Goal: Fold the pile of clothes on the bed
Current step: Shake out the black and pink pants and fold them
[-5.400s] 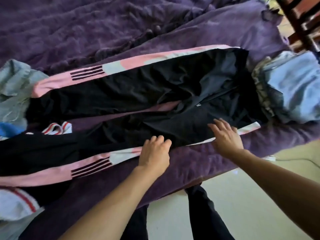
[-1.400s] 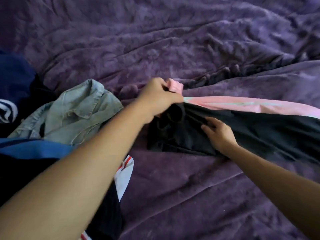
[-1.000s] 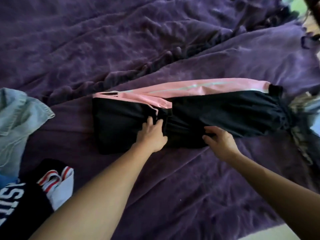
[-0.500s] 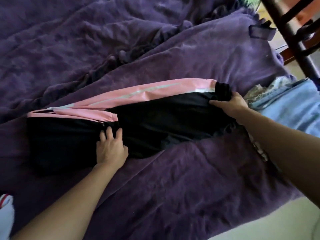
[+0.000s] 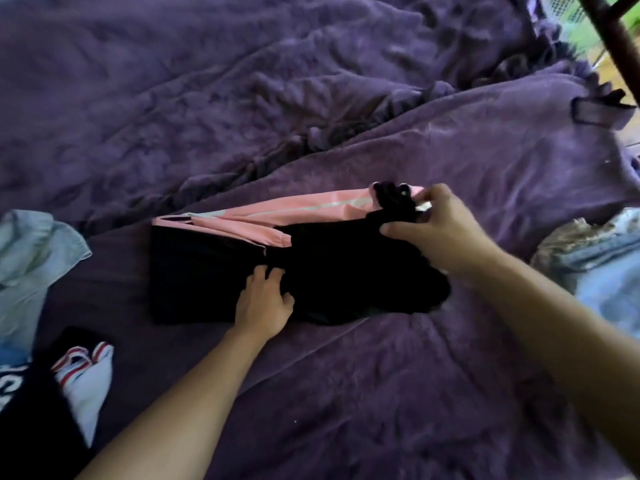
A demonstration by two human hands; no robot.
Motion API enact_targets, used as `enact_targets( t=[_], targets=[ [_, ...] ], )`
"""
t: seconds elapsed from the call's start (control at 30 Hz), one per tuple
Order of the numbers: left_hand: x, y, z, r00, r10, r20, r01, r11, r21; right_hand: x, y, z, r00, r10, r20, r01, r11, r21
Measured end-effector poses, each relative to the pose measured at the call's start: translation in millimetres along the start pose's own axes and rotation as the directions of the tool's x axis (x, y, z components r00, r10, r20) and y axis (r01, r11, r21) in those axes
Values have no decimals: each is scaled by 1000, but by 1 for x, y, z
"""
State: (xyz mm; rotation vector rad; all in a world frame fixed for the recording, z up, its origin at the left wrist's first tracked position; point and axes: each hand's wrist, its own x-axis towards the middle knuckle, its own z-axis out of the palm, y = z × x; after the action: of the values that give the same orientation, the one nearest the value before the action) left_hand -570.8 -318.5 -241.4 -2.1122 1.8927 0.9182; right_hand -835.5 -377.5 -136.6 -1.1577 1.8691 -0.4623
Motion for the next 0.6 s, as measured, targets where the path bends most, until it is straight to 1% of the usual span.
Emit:
enact_targets(
  t=[0.1,0.2,0.23,0.3,0.33,0.37,0.4,0.47,0.5,0.53,0.57,0.6],
  targets=[
    [-12,-19,-4,1000,2,-29,-4,997,-77,12,-20,84,999,-1,32,3,999,-42],
    [-23,-42,-1,999,-17,-42,11,989,-147,22,-25,158,989,58,133,-39,989,-140],
    [-26,-49,-1,998,-26,-58,15,985,-173,23,-23,174,989,46,143,-20,983,-181],
    [-28,-61,-1,994,-34,-108,12,980,-199,22,-14,188,995,-72,74,90,953,-288],
    [-28,-66,-1,991,-32,-132,6,982,-188,20,-8,188,988,-150,31,152,919,-364],
    [-27,-71,-1,989,-22,-148,-1,988,-157,18,1,184,978,-208,18,194,869,-455],
    [-26,-74,0,989,-7,-151,-11,993,-115,14,10,180,974,-223,48,212,807,-551],
    [-24,-75,2,994,23,-109,-29,998,-54,4,27,174,968,-159,193,250,637,-729],
    [-22,-74,3,997,31,-75,-34,998,-44,0,35,174,956,-126,266,290,542,-789],
    [-20,-73,5,998,39,-43,-41,998,-45,-2,39,176,945,-114,306,322,477,-818],
    [-19,-73,6,999,49,-19,-50,997,-56,0,40,178,942,-136,307,334,465,-820],
    [-16,-72,8,998,61,-2,-61,996,-71,3,37,179,945,-184,272,328,505,-798]
  ],
)
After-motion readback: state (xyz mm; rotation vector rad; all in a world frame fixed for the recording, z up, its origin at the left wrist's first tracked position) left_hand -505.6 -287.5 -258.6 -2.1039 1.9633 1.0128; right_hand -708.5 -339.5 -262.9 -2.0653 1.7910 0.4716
